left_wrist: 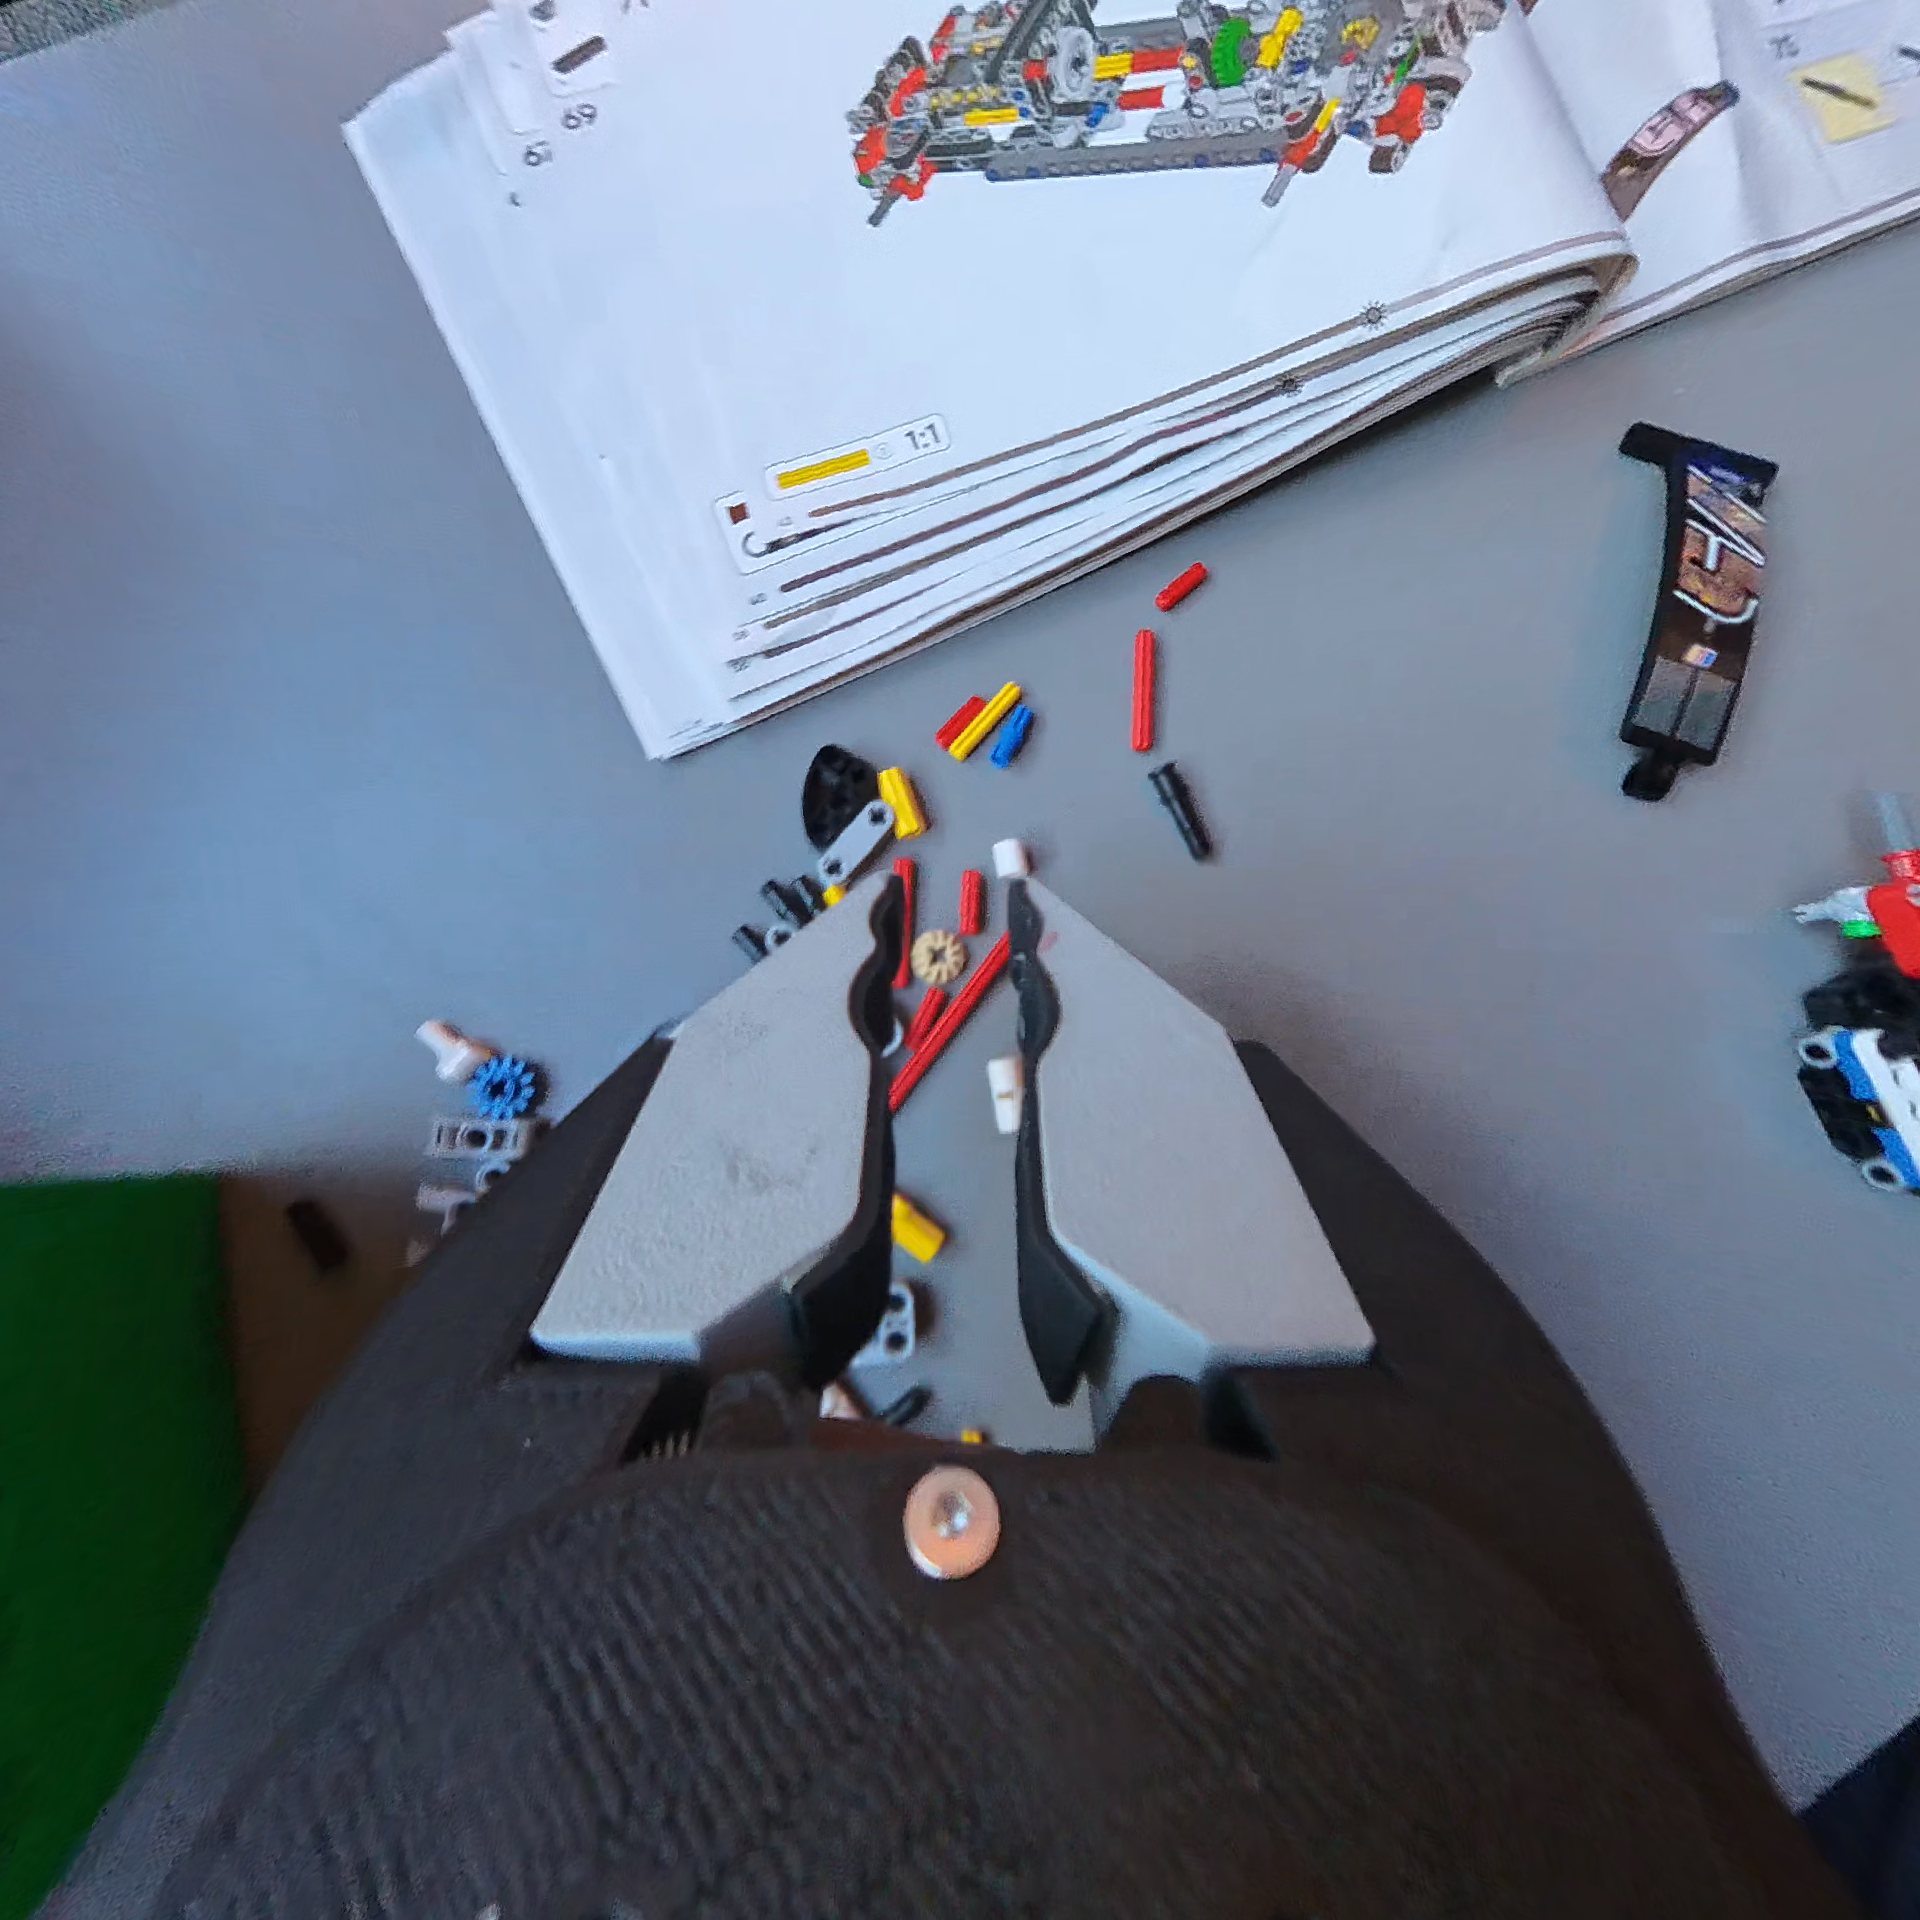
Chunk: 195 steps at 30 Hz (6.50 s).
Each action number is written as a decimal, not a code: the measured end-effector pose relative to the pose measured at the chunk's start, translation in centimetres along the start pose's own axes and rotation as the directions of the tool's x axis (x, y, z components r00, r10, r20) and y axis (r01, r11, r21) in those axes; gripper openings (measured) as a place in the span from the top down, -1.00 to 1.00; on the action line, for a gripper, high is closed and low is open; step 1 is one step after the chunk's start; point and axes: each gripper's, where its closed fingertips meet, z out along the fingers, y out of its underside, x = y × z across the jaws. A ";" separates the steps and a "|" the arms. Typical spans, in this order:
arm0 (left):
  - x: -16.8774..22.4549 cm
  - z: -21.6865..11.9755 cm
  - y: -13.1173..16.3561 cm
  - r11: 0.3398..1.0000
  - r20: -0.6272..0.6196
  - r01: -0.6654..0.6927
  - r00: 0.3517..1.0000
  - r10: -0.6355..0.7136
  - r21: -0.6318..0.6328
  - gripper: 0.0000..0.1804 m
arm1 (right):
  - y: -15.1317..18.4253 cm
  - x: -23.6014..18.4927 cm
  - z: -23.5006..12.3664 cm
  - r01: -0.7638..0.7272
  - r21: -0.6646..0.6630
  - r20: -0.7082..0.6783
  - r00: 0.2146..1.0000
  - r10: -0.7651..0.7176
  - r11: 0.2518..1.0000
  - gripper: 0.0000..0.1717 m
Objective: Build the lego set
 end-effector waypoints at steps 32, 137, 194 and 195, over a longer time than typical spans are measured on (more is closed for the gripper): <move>2.2 5.1 -5.4 0.975 -0.054 -0.198 0.978 0.204 0.105 0.79 | 0.3 -0.2 1.1 -0.001 -0.018 0.030 1.000 0.001 1.000 1.00; 6.2 -1.9 -6.1 0.967 -0.039 -0.114 0.991 0.127 0.229 0.71 | 0.1 -0.3 1.1 -0.034 -0.010 0.055 0.998 0.034 0.999 1.00; 5.7 5.0 1.1 0.990 -0.121 -0.084 0.990 0.070 -0.113 0.99 | 0.2 -0.4 1.1 -0.034 -0.013 0.061 0.998 0.035 0.999 1.00; 5.7 5.0 1.1 0.989 -0.114 -0.095 0.990 0.082 -0.113 0.99 | 0.2 -0.4 1.1 -0.034 -0.013 0.061 0.998 0.035 0.999 1.00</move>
